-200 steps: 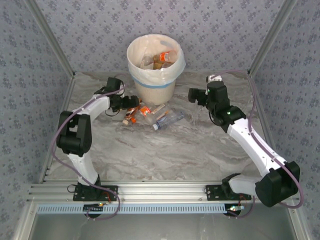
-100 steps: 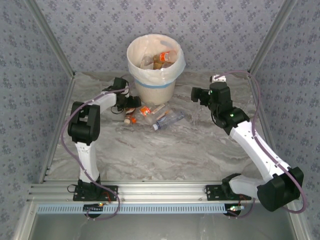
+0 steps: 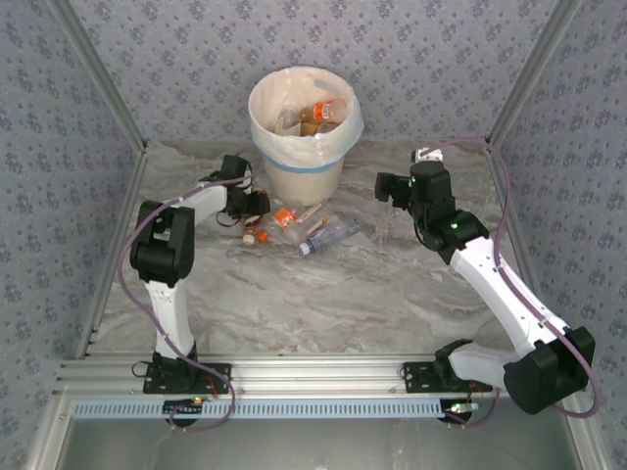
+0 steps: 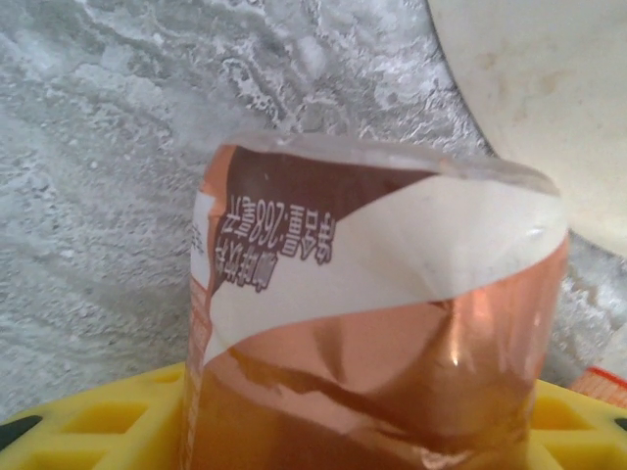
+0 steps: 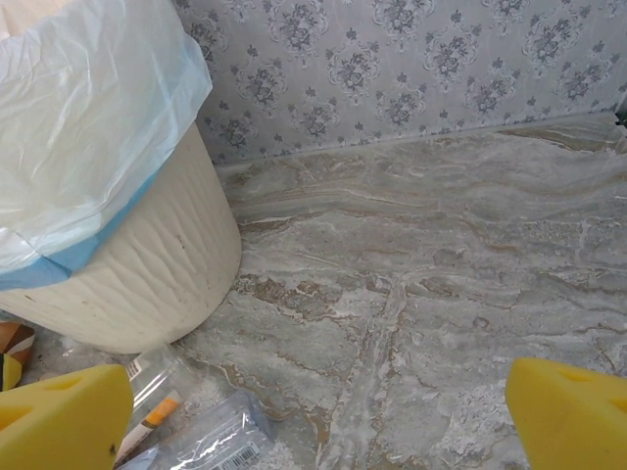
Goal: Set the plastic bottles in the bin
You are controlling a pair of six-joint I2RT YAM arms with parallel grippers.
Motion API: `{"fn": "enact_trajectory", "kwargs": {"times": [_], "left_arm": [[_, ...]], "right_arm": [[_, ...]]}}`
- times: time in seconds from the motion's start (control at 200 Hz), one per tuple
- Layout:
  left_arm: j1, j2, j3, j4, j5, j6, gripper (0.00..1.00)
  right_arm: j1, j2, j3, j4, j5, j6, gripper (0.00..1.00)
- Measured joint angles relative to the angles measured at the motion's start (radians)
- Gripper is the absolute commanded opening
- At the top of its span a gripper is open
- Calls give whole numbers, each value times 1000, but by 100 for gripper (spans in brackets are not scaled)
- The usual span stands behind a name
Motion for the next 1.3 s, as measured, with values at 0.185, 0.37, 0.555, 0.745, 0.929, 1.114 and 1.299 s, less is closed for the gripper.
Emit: {"fn": "enact_trajectory", "kwargs": {"times": [0.185, 0.37, 0.555, 0.745, 0.929, 1.114, 1.299], "left_arm": [[0, -51, -40, -1, -30, 0, 46], [0, -150, -80, 5, -61, -3, 44], [2, -269, -109, 8, -91, -11, 44], [8, -377, -115, 9, -113, -29, 41], [23, -485, -113, 14, -166, -50, 40], [25, -553, -32, -10, -277, -60, 39], [24, -606, 82, 0, -321, -48, 40]], "right_arm": [[0, 0, -1, 1, -1, 0, 100], [0, -3, -14, 12, -1, 0, 100], [0, -5, -21, 29, -1, 0, 100], [0, -15, -40, 53, -10, 0, 100], [0, -30, -51, 68, -12, 0, 100], [0, -44, -57, 83, -12, 0, 100], [0, -67, -85, 134, -27, 0, 100]]}}
